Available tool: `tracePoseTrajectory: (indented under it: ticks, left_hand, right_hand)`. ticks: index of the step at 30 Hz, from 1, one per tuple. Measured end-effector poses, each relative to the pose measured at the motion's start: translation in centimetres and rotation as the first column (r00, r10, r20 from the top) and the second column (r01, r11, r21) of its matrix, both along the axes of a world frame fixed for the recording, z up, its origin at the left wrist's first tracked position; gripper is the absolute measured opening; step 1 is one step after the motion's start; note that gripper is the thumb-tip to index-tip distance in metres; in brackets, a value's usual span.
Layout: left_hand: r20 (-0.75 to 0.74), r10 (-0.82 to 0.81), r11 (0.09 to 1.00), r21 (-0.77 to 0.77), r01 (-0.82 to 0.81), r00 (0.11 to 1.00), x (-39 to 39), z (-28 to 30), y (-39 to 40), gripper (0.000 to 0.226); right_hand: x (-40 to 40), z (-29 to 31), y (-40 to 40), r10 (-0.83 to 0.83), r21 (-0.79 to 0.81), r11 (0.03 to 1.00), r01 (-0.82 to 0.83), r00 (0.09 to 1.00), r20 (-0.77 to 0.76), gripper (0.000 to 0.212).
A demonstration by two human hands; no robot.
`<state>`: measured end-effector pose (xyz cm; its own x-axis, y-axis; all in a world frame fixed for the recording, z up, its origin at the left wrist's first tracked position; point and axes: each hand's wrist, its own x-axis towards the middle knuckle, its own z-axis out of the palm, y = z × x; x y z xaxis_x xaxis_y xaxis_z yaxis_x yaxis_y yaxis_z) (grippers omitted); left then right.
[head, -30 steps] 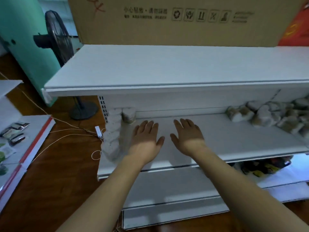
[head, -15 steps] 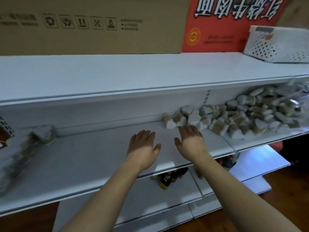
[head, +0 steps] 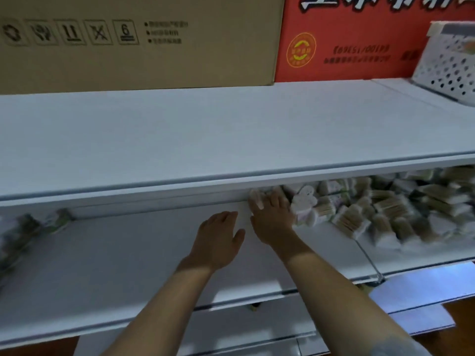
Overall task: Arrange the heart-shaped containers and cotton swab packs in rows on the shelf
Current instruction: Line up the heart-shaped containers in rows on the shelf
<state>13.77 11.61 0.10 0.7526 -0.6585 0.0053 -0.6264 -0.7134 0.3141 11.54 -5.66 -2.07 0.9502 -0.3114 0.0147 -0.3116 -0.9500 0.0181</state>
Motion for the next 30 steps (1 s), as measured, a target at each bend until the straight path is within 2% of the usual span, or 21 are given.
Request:
tracePoseTrajectory:
  ticks: [2,4,6,9,11,13,15,18,19,21,23,24,26,27,29,30]
  left_hand:
    - [-0.009,0.004,1.0,-0.025,-0.004,1.0,0.8,-0.4,-0.5,0.056]
    - [-0.022,0.019,0.999,-0.043,-0.02,1.0,1.5,-0.5,-1.2,0.055]
    - [-0.036,0.013,0.998,-0.064,-0.015,0.999,2.1,-0.8,-1.7,0.059]
    - [-0.07,-0.092,0.994,-0.067,0.087,0.993,2.6,-1.5,-2.4,0.08]
    - [-0.059,-0.169,0.982,-0.1,0.162,0.984,2.6,-2.0,-3.1,0.089]
    - [0.025,-0.218,0.966,-0.14,0.219,0.976,2.0,-2.2,-4.1,0.089]
    - [0.133,-0.227,0.953,-0.174,0.248,0.965,1.1,-2.2,-5.3,0.081]
    - [0.161,-0.143,0.953,-0.243,0.179,0.977,-0.2,-2.1,-6.5,0.064]
    - [0.162,-0.105,0.957,-0.253,0.144,0.981,-0.6,-2.0,-6.6,0.066]
    - [0.122,-0.015,0.959,-0.278,0.048,0.992,-1.2,-2.0,-6.8,0.071]
    - [0.02,0.069,0.945,-0.322,-0.059,0.997,-2.0,-1.9,-6.9,0.067]
    - [-0.04,0.099,0.936,-0.335,-0.107,0.994,-2.4,-1.9,-6.9,0.063]
    - [-0.147,0.155,0.913,-0.355,-0.199,0.977,-3.3,-1.9,-7.1,0.056]
    - [-0.186,0.185,0.896,-0.372,-0.244,0.965,-3.7,-1.8,-7.1,0.053]
    - [-0.232,0.24,0.86,-0.399,-0.318,0.943,-4.6,-1.4,-7.1,0.055]
    - [-0.255,0.261,0.849,-0.399,-0.347,0.931,-4.9,-1.2,-7.0,0.064]
  right_hand:
    - [0.4,0.2,-0.1,-0.011,-0.014,1.0,0.011,0.999,0.05,0.061]
    - [0.3,-0.2,-0.2,0.066,-0.044,0.997,-0.062,0.992,0.109,0.062]
    - [-0.6,-0.9,-0.7,0.123,0.009,0.992,-0.126,0.977,0.177,0.059]
    - [-3.0,-1.4,-1.5,0.223,0.231,0.905,-0.357,0.86,0.459,0.055]
    - [-4.7,-0.9,-2.0,0.182,0.407,0.8,-0.441,0.824,0.537,0.051]
    - [-5.9,-0.3,-2.7,0.023,0.586,0.712,-0.386,0.848,0.53,0.047]
    - [-7.0,0.4,-3.6,-0.094,0.68,0.674,-0.289,0.879,0.467,0.048]
    - [-8.3,1.6,-5.1,-0.063,0.717,0.631,-0.296,0.902,0.427,0.043]
    - [-8.6,2.2,-5.7,-0.034,0.691,0.633,-0.349,0.879,0.475,0.039]
    - [-8.3,2.3,-7.9,0.052,0.477,0.774,-0.417,0.792,0.608,0.033]
    - [-7.4,1.7,-10.4,0.166,0.184,0.928,-0.323,0.803,0.573,0.04]
    - [-6.9,1.2,-11.3,0.21,0.08,0.956,-0.281,0.851,0.482,0.05]
    - [-6.5,0.2,-12.3,0.308,-0.066,0.951,-0.301,0.915,0.261,0.067]
    - [-6.6,0.1,-12.3,0.343,-0.124,0.938,-0.324,0.92,0.19,0.068]
    - [-6.7,0.1,-12.3,0.393,-0.194,0.913,-0.358,0.899,0.194,0.056]
    - [-6.7,0.3,-12.3,0.421,-0.202,0.902,-0.381,0.88,0.219,0.051]
